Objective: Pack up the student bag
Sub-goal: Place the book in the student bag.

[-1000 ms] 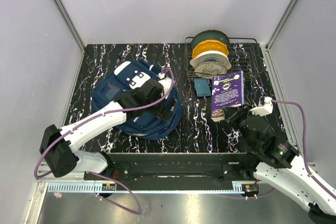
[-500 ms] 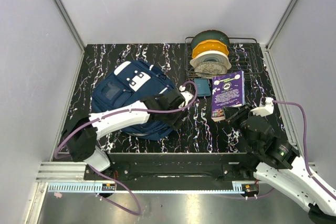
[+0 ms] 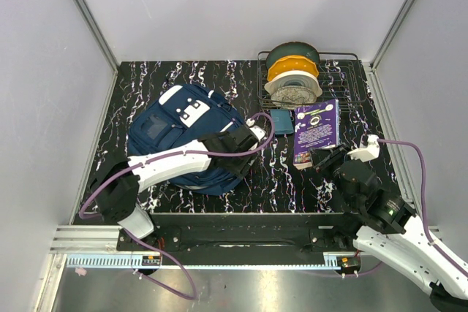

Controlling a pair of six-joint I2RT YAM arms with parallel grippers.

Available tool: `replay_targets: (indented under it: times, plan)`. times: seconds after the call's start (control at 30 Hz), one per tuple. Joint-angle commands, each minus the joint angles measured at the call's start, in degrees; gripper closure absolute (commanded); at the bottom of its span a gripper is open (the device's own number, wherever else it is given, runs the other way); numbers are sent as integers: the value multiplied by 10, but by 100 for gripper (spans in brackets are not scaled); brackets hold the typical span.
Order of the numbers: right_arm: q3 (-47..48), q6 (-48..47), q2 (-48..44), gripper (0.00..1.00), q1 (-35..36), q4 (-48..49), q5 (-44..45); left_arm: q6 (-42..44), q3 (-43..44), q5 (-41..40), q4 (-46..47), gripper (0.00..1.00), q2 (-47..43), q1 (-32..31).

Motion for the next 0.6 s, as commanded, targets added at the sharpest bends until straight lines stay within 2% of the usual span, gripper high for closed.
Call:
replay_targets:
  times: [0.0, 0.17, 0.57]
  plan:
    - [11, 12, -4, 100, -1, 38, 15, -11, 21, -43, -2, 51, 19, -2]
    - [7, 17, -6, 100, -1, 38, 15, -15, 18, -49, 3, 58, 23, -2]
    - [6, 16, 2, 99, -1, 41, 14, -24, 7, -58, 8, 56, 28, 7]
